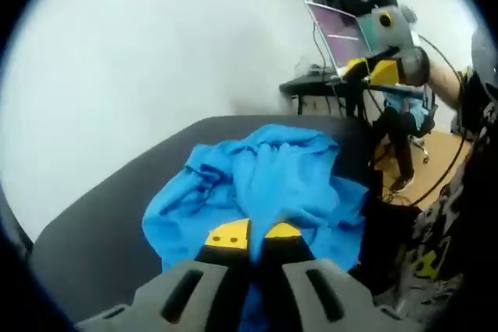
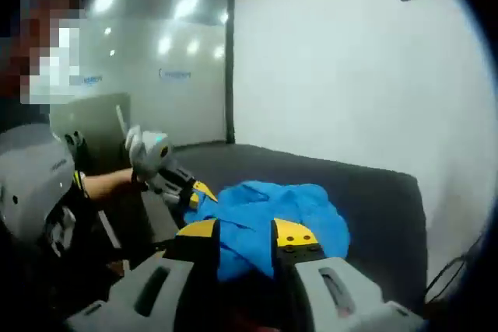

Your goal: Spread out the cloth and fold it

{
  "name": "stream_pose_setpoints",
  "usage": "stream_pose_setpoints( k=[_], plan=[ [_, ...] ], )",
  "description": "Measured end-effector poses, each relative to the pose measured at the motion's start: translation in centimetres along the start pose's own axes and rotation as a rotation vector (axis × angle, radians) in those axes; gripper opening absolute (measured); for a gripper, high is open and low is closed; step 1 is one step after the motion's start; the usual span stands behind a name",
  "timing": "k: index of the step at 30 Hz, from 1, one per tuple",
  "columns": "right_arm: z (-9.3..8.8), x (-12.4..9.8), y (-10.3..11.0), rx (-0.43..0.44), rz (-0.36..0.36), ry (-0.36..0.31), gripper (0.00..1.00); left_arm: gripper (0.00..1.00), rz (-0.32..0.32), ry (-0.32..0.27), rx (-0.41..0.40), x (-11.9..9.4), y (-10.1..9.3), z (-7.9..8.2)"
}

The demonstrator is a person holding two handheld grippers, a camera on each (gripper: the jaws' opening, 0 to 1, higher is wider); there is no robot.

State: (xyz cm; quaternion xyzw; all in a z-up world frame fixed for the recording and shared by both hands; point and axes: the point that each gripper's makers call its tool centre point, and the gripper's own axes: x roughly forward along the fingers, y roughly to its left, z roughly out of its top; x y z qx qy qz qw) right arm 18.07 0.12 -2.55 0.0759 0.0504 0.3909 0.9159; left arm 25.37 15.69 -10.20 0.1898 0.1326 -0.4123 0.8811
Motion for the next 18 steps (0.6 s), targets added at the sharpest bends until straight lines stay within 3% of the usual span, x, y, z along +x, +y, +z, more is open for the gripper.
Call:
stream_pose_setpoints(
  k=[4, 6, 7, 9, 12, 13, 15, 18],
  plan=[
    [0.9, -0.6, -1.2, 0.264, 0.005, -0.186, 0.24, 0.02, 0.055, -0.023, -0.053, -1.9, 4.3, 0.0],
    [1.3, -1.0, -2.7, 0.273, -0.028, -0.264, 0.25, 0.04, 0.048, -0.044, -0.125, -2.3, 5.6, -0.4],
    [1.2, -1.0, -2.8, 0.205, -0.016, -0.274, 0.26, 0.06, 0.03, -0.046, -0.148, -2.4, 5.7, -0.9],
    [-0.2, -0.4, -4.2, 0.074, -0.103, -0.203, 0.3, 0.12, 0.011, -0.046, -0.178, -2.4, 5.6, -1.8],
    [-3.8, 1.0, -4.1, -0.215, -0.116, 0.03, 0.27, 0.16, 0.034, -0.028, -0.121, -2.6, 5.2, -3.1],
    [-5.0, 1.3, -4.0, -0.267, -0.113, 0.101, 0.27, 0.2, 0.044, -0.017, -0.079, -2.8, 5.0, -3.3],
    [-6.5, 1.8, -3.3, -0.379, -0.07, 0.163, 0.28, 0.29, 0.045, -0.011, 0.013, -3.2, 4.3, -3.3],
    [-8.5, 2.2, -1.9, -0.481, 0.005, 0.217, 0.33, 0.34, 0.022, -0.036, 0.096, -4.0, 2.6, -2.3]
  ],
)
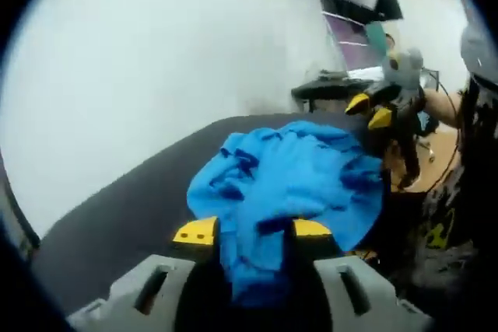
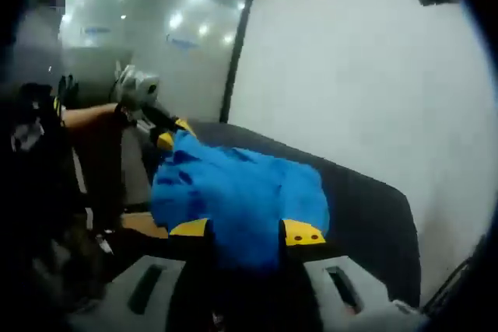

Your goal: Spread out the cloth and fold it

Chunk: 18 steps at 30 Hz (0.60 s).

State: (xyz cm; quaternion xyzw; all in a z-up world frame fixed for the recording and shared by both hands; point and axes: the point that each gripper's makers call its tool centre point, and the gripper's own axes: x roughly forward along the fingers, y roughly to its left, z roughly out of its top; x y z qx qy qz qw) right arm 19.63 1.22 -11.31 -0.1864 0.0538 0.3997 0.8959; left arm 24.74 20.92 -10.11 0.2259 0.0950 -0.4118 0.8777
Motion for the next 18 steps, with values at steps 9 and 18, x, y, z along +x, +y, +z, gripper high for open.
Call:
stream_pose_setpoints(
  k=[9, 18],
  plan=[
    [-3.1, 1.3, -1.0, -0.164, -0.071, 0.079, 0.25, 0.35, -0.046, 0.018, 0.278, 1.3, -3.1, 0.6],
    [-3.5, 2.6, -1.7, 0.007, -0.122, 0.138, 0.01, 0.37, -0.073, 0.012, 0.292, 1.1, -4.1, 0.8]
  ],
)
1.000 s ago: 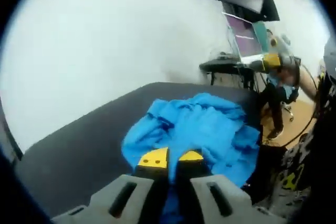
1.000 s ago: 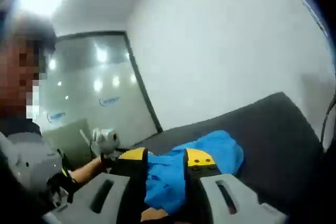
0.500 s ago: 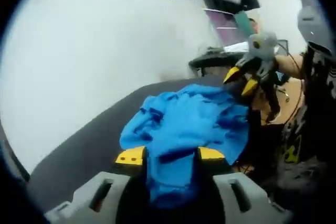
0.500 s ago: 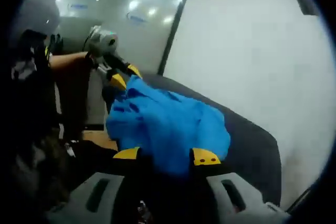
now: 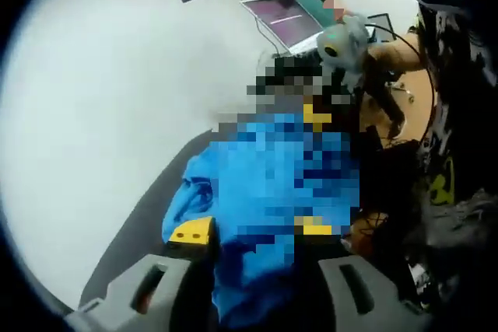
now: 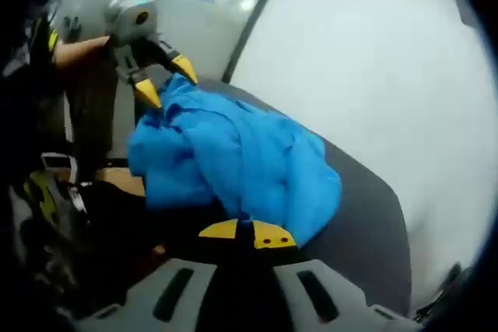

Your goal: Spread out the cloth and fold it

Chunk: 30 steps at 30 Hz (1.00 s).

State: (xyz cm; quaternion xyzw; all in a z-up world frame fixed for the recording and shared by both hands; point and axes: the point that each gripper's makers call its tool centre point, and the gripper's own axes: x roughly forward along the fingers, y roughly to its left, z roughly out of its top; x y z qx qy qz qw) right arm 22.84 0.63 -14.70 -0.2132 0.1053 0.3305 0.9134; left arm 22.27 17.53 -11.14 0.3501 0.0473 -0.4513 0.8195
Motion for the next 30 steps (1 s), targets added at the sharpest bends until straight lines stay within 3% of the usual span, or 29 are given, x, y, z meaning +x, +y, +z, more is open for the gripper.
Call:
stream_pose_setpoints(
  k=[2, 3, 4, 5, 6, 7, 8, 9, 11, 14, 15, 17, 20, 23, 26, 27, 30],
  plan=[
    [2.8, -0.6, -0.7, 0.088, 0.015, -0.108, 0.0, 0.38, 0.004, -0.011, -0.001, -0.5, -0.1, 0.3],
    [3.3, -0.7, -0.9, 0.108, 0.019, -0.123, 0.0, 0.38, 0.006, -0.013, -0.001, -0.6, -0.1, 0.3],
    [5.9, -1.7, -2.0, 0.203, 0.02, -0.207, 0.0, 0.38, 0.013, -0.025, 0.005, -0.7, -0.2, 0.8],
    [7.3, -2.2, -2.5, 0.215, 0.026, -0.248, 0.0, 0.39, 0.025, -0.031, 0.01, -0.7, -0.2, 1.0],
    [10.2, -3.3, -4.6, 0.159, -0.023, -0.298, 0.0, 0.39, 0.092, -0.06, 0.068, -0.3, 0.3, 1.9],
    [10.7, -3.5, -5.2, 0.147, -0.048, -0.308, 0.0, 0.39, 0.092, -0.052, 0.073, -0.1, 0.1, 1.8],
    [12.3, -4.1, -6.2, 0.16, -0.105, -0.359, 0.0, 0.42, 0.088, -0.052, 0.073, 0.1, -0.1, 1.8],
    [12.4, -4.1, -6.2, 0.16, -0.108, -0.363, 0.0, 0.42, 0.061, -0.061, 0.057, 0.5, -0.9, 1.9],
    [13.1, -4.3, -6.4, 0.157, -0.117, -0.384, 0.0, 0.46, 0.069, -0.063, 0.082, 0.8, -1.2, 2.1],
    [14.4, -4.7, -6.6, 0.161, -0.12, -0.424, 0.0, 0.46, 0.148, -0.039, 0.126, 1.8, -0.6, 2.1],
    [14.9, -5.0, -6.8, 0.165, -0.123, -0.441, 0.0, 0.46, 0.181, -0.053, 0.125, 2.1, -0.2, 2.4],
    [15.8, -5.5, -7.1, 0.173, -0.13, -0.476, 0.0, 0.39, 0.236, -0.148, 0.1, 2.6, 0.7, 3.8],
    [17.2, -6.7, -8.1, 0.176, -0.16, -0.528, 0.0, 0.29, 0.297, -0.152, 0.067, 3.1, 2.7, 3.7],
    [17.8, -7.6, -8.8, 0.177, -0.175, -0.549, 0.0, 0.25, 0.373, -0.177, 0.084, 2.7, 5.0, 4.5],
    [17.9, -8.1, -9.2, 0.172, -0.189, -0.556, 0.0, 0.05, 0.334, -0.212, 0.022, 1.8, 6.1, 5.8],
    [17.7, -8.1, -9.4, 0.174, -0.204, -0.556, 0.0, 0.03, 0.305, -0.231, -0.017, 1.3, 6.5, 6.4],
    [16.7, -8.0, -9.3, 0.169, -0.221, -0.531, 0.0, 0.02, 0.301, -0.307, -0.129, -1.7, 9.8, 9.0]
  ],
)
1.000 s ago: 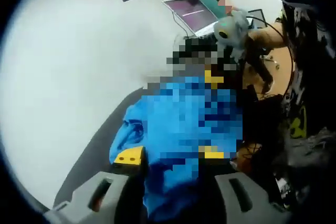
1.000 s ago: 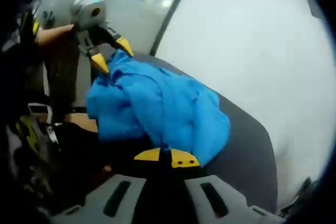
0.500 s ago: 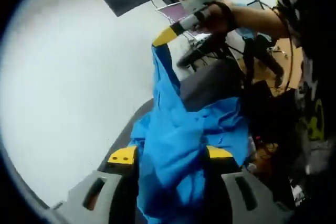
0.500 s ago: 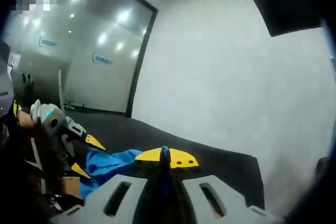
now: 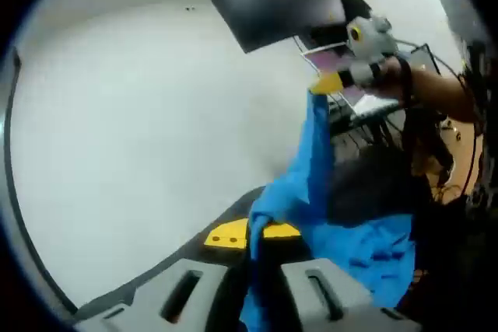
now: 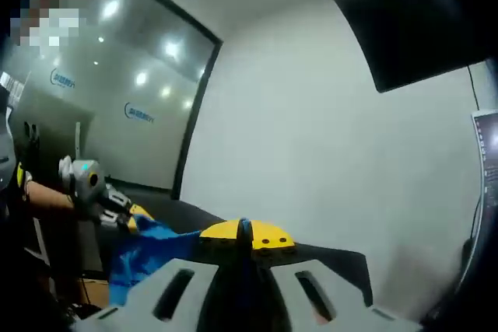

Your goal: Spread out the cloth and fold it

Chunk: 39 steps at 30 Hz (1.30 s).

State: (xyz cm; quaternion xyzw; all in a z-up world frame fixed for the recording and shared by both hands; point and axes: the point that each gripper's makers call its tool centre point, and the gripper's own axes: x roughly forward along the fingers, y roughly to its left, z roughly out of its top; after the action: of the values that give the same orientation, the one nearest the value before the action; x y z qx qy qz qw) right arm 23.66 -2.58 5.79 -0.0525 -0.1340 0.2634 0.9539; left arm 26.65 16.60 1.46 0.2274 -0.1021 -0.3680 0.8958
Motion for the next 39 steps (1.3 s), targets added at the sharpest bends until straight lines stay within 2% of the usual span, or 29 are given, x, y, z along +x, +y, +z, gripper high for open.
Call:
stream_pose_setpoints(
  k=[1, 3, 4, 5, 6, 7, 8, 10, 11, 13, 14, 16, 18, 22, 25, 28, 31, 32, 33, 34, 35, 36, 37, 39],
  plan=[
    [-0.2, -0.3, 0.2, 0.002, 0.004, -0.002, 0.0, 0.02, -0.006, -0.018, -0.033, -0.3, 0.6, 0.9],
    [-0.2, -0.9, 1.4, 0.025, 0.043, -0.021, 0.0, 0.02, -0.032, -0.068, -0.107, -1.1, 2.3, 3.8],
    [-0.1, -1.1, 1.9, 0.027, 0.063, -0.029, 0.0, 0.02, -0.051, -0.068, -0.121, -1.3, 2.8, 4.9],
    [0.4, -1.3, 2.2, 0.019, 0.074, -0.039, 0.0, 0.01, -0.056, -0.074, -0.099, -1.5, 3.6, 6.3],
    [1.3, -1.2, 2.0, 0.022, 0.067, -0.054, 0.0, 0.01, -0.079, -0.07, -0.075, -1.3, 4.2, 8.0],
    [3.1, -0.8, 1.7, 0.008, 0.057, -0.097, 0.0, 0.01, -0.086, -0.06, -0.06, -1.2, 4.8, 9.1],
    [4.9, -0.4, 1.2, -0.014, 0.044, -0.13, 0.0, 0.01, -0.086, -0.064, -0.045, -0.9, 5.7, 11.1],
    [8.3, 0.5, 0.1, -0.026, 0.003, -0.188, 0.0, 0.01, -0.092, -0.076, -0.051, -0.4, 7.7, 14.8],
    [9.6, 0.8, 0.2, -0.043, 0.008, -0.218, 0.0, 0.01, -0.082, -0.081, -0.066, -0.1, 8.7, 16.3],
    [10.6, 1.1, 0.4, -0.011, 0.014, -0.235, 0.01, 0.01, -0.079, -0.065, -0.084, 0.2, 9.8, 18.3],
    [10.9, 1.1, 0.7, 0.017, 0.031, -0.256, 0.01, 0.01, -0.067, -0.052, -0.117, 0.3, 10.3, 19.0],
    [9.9, 1.5, 1.8, 0.059, 0.08, -0.238, 0.01, 0.01, -0.064, -0.045, -0.143, 0.6, 10.5, 20.1],
    [7.9, 1.8, 3.1, 0.091, 0.126, -0.192, 0.01, 0.01, -0.055, -0.024, -0.148, 0.8, 10.4, 20.3],
    [4.8, 1.9, 4.8, 0.125, 0.142, -0.16, 0.04, 0.01, -0.038, 0.031, -0.087, 1.6, 9.4, 19.2],
    [2.8, 1.6, 6.3, 0.135, 0.173, -0.138, 0.2, 0.01, -0.045, 0.044, -0.072, 1.9, 8.7, 18.7],
    [1.0, 1.7, 8.0, 0.202, 0.205, -0.123, 0.38, 0.01, -0.043, 0.045, -0.076, 2.1, 8.6, 18.7],
    [-1.1, 2.8, 9.2, 0.155, 0.19, -0.085, 0.56, 0.01, -0.041, 0.044, -0.079, 2.1, 8.3, 19.0],
    [-1.9, 3.3, 9.5, 0.132, 0.184, -0.067, 0.56, 0.01, -0.039, 0.043, -0.078, 2.0, 8.2, 19.0],
    [-2.7, 3.7, 9.5, 0.092, 0.172, -0.046, 0.48, 0.01, -0.039, 0.041, -0.075, 1.9, 8.2, 19.1],
    [-3.1, 4.1, 9.1, 0.059, 0.148, -0.042, 0.34, 0.01, -0.039, 0.042, -0.071, 1.7, 8.2, 19.1],
    [-3.1, 4.5, 8.6, 0.032, 0.133, -0.049, 0.14, 0.01, -0.033, 0.048, -0.068, 1.6, 8.5, 19.0],
    [-3.0, 4.8, 8.1, 0.031, 0.139, -0.039, 0.01, 0.01, -0.024, 0.056, -0.064, 1.4, 8.8, 18.8],
    [-2.1, 5.0, 7.0, 0.071, 0.117, -0.037, 0.01, 0.01, 0.024, 0.089, -0.068, 1.0, 10.0, 18.1],
    [1.9, 5.5, 4.9, 0.107, 0.105, -0.094, 0.0, 0.01, 0.126, 0.129, -0.055, -0.1, 12.9, 17.0]
  ],
)
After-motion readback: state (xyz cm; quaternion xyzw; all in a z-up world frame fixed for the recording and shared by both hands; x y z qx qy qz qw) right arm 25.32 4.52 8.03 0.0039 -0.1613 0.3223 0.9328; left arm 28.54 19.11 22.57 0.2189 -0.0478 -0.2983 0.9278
